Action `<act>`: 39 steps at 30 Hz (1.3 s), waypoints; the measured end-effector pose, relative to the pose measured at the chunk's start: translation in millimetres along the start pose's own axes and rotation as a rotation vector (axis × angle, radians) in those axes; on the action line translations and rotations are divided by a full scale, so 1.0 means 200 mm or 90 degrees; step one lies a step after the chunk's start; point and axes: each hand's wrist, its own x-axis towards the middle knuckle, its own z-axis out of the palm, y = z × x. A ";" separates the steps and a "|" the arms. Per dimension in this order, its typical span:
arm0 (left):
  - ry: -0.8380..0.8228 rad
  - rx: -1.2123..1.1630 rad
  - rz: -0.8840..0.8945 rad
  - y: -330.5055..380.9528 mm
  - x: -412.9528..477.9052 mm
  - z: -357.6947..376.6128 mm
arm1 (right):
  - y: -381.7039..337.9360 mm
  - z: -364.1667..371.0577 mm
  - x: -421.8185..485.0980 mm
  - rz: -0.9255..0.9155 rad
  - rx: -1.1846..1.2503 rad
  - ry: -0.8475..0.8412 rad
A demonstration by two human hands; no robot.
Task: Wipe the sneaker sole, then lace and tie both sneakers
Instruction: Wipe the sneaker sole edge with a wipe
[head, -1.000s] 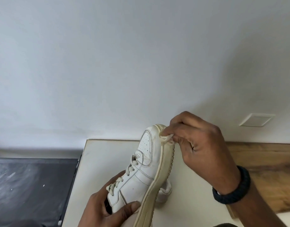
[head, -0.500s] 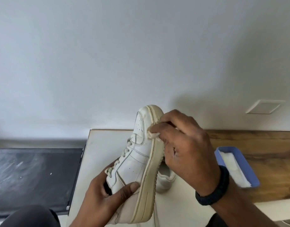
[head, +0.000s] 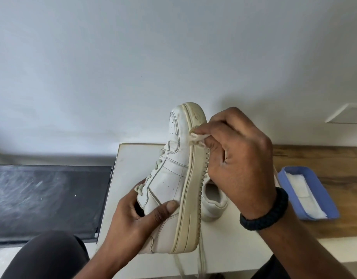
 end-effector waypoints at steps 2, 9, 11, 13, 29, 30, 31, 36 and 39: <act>0.001 -0.005 -0.003 0.00 0.00 0.00 | -0.03 0.02 -0.02 -0.004 -0.007 0.013; 0.016 -0.028 -0.006 0.00 0.01 -0.01 | -0.01 0.03 -0.08 -0.027 -0.025 0.016; 0.015 -0.042 -0.015 0.00 0.00 0.00 | -0.02 0.04 -0.07 -0.009 -0.037 0.046; 0.013 -0.053 -0.024 -0.01 0.00 0.00 | -0.04 0.06 -0.11 -0.024 -0.034 0.024; 0.017 -0.033 -0.057 -0.03 0.02 -0.01 | -0.03 0.09 -0.24 -0.001 -0.006 0.010; 0.016 -0.033 -0.058 -0.03 0.02 -0.01 | -0.03 0.09 -0.24 0.012 -0.013 0.021; 0.014 -0.033 -0.062 -0.03 0.03 -0.02 | -0.04 0.10 -0.24 0.021 -0.017 0.026; 0.022 -0.062 -0.083 -0.04 0.03 -0.03 | -0.10 0.13 -0.29 -0.016 -0.006 -0.020; 0.016 -0.054 -0.081 -0.04 0.04 -0.04 | -0.06 0.13 -0.27 0.018 -0.014 -0.003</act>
